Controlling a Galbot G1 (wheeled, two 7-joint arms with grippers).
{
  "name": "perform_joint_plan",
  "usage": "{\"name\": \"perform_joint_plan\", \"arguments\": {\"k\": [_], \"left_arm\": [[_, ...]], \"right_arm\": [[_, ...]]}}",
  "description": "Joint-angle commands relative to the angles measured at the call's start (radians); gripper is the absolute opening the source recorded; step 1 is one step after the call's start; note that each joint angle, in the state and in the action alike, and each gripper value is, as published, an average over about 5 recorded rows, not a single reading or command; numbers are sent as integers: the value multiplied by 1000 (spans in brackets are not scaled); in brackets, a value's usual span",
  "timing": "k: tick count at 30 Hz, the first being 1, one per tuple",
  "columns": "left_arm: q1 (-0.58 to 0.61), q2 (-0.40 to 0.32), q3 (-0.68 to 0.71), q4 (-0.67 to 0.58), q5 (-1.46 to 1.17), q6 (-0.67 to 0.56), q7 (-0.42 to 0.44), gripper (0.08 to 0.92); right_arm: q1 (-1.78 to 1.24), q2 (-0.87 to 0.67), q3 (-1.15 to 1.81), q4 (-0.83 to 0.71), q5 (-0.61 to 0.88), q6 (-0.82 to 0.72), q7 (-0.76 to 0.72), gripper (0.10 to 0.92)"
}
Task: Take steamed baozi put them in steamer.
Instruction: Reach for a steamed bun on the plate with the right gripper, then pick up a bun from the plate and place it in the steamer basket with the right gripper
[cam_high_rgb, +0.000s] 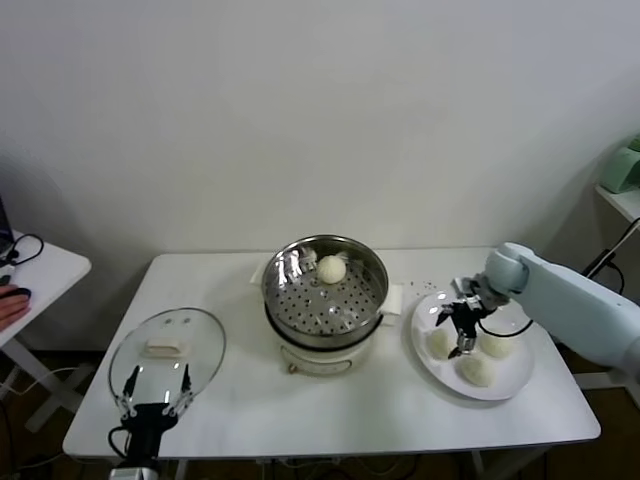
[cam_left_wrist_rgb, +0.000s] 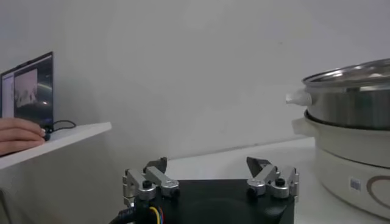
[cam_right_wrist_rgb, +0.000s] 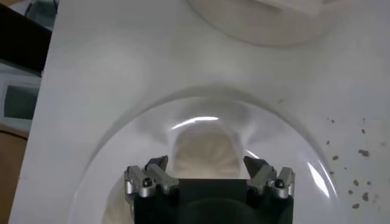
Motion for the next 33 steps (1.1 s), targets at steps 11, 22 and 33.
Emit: {"name": "perform_joint_plan", "arguments": {"k": [11, 22, 33], "left_arm": [[-7, 0, 1, 4, 0, 3, 0, 823], [-9, -3, 4, 6, 2, 3, -1, 823], [-8, -4, 5, -1, 2, 6, -1, 823]], "right_arm": [[-25, 17, 21, -43, -35, 6, -9, 813], [-26, 18, 32, -46, -28, 7, -9, 729], [-2, -3, 29, -28, 23, -1, -4, 696]]}}
